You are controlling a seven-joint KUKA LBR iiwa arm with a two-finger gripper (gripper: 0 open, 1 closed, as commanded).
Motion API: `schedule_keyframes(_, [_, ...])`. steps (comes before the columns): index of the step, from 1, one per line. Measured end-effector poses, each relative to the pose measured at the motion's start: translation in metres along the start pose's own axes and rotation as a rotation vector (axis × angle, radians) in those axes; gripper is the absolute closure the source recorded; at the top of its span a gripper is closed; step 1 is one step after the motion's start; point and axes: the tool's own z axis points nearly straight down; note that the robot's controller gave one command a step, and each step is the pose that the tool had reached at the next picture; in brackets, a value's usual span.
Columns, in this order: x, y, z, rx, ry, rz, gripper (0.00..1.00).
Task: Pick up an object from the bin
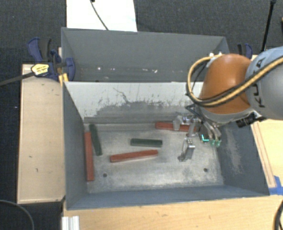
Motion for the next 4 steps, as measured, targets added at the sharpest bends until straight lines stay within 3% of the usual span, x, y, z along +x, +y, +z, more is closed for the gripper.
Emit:
schedule_keyframes(1, [0.000,0.069,0.073,-0.002,-0.004,-0.234,0.00])
schedule_keyframes(2, [-0.021,0.115,0.071,-0.002,-0.011,-0.245,0.00])
schedule_keyframes(3, [-0.021,0.112,0.070,0.000,-0.009,-0.241,1.00])
schedule_keyframes(4, [-0.010,0.100,-0.063,0.001,-0.017,-0.260,1.00])
